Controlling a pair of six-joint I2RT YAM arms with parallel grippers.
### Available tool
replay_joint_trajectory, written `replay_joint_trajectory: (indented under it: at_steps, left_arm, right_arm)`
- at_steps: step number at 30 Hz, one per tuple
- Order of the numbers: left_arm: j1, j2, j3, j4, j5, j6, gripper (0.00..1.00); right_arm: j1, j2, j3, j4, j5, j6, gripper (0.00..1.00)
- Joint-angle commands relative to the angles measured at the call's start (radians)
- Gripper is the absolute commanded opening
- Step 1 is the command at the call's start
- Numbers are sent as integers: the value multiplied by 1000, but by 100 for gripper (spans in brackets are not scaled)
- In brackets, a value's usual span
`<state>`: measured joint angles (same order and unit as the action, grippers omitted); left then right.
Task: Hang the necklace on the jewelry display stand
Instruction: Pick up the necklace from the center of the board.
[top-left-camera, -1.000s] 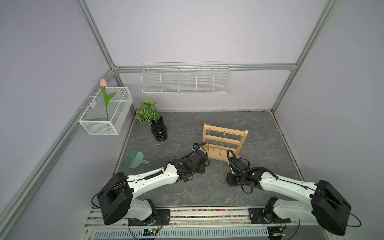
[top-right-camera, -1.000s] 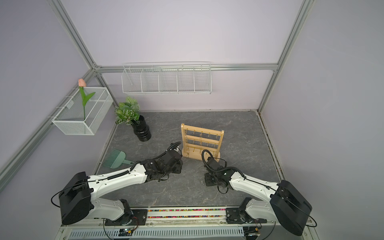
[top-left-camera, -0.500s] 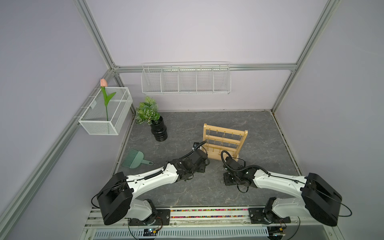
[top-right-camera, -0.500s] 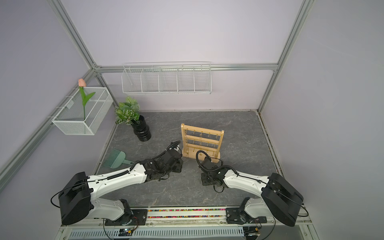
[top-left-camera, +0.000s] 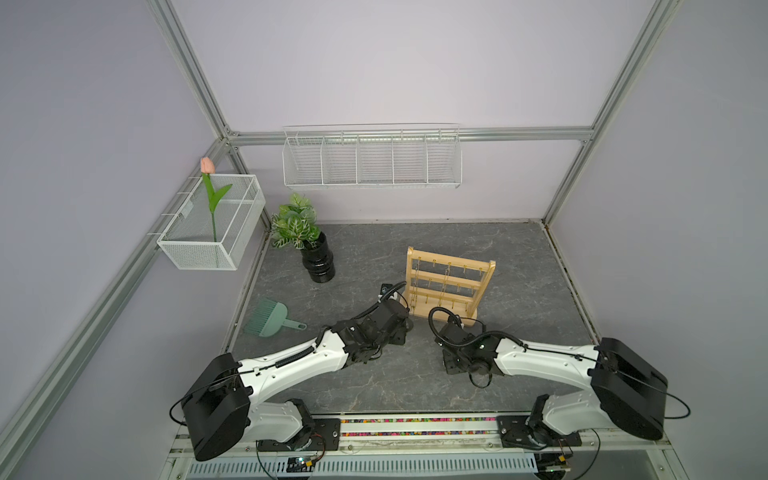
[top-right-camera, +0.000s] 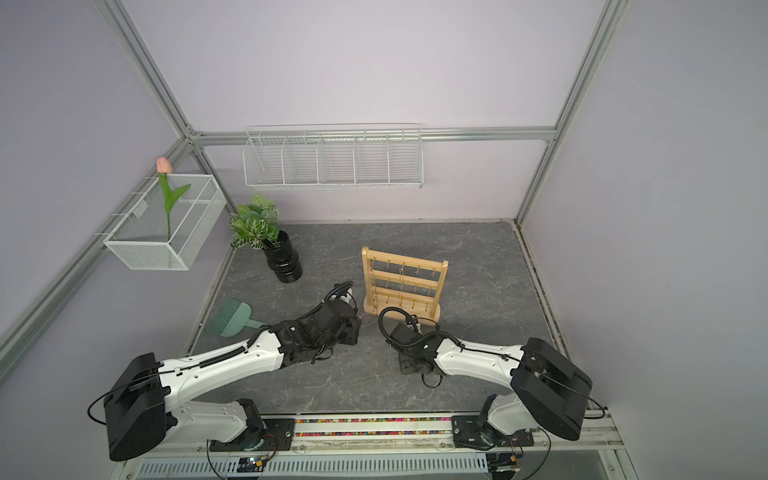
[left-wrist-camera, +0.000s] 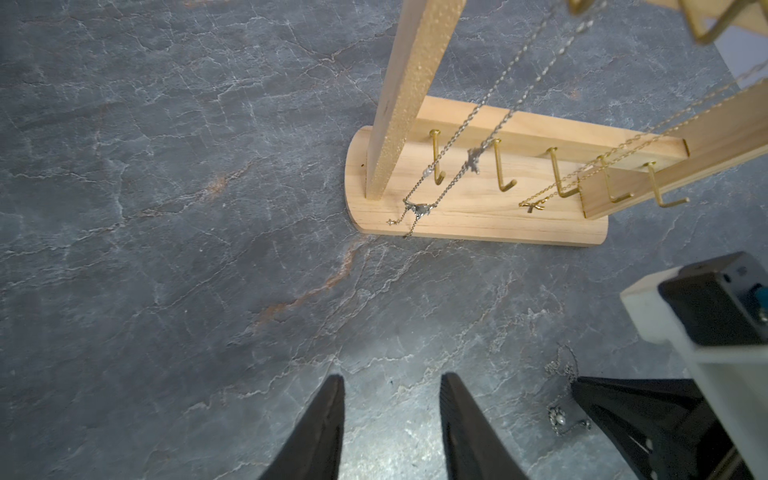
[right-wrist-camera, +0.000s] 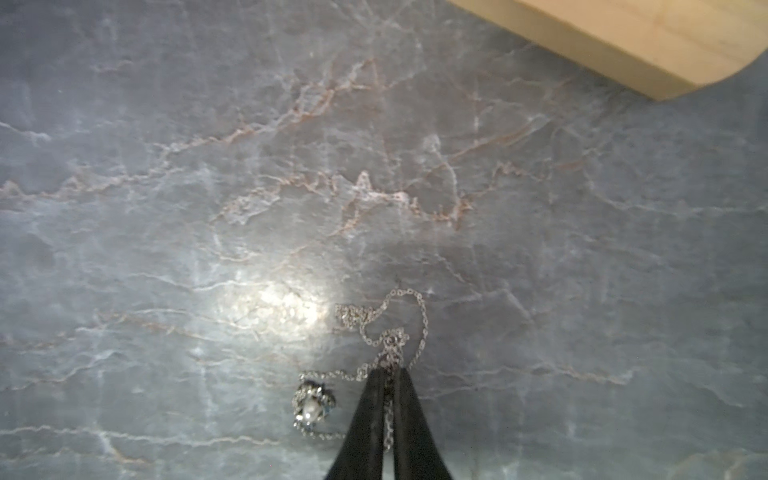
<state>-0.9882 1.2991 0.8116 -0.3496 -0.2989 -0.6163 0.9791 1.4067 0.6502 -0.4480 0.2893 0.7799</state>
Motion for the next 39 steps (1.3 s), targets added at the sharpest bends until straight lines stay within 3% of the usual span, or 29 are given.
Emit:
replay_joint_trajectory:
  at_steps: [1,8,17,22,31,39]
  left_arm:
    - [6,-24,-14,-12,-25,6,41]
    - [5,17,21,-23,30,20,41]
    - [-21,58,40,19,83,33,40]
    - [-28,51,30,101,169,64,40]
    - [-27,54,34,275,322,96,42]
    - [-27,40,26,327,421,147,41]
  right_arm:
    - [3,24,-18,-68,31,41,7]
    - [2,-109,8,-34,54,9,7]
    - [4,-277,58,-119,91,-23,7]
    - [15,-361,110,-157,93,-68,7]
    - [41,-397,271,-200,55,-177,7]
    - [44,-406,331,-146,-31,-231,7]
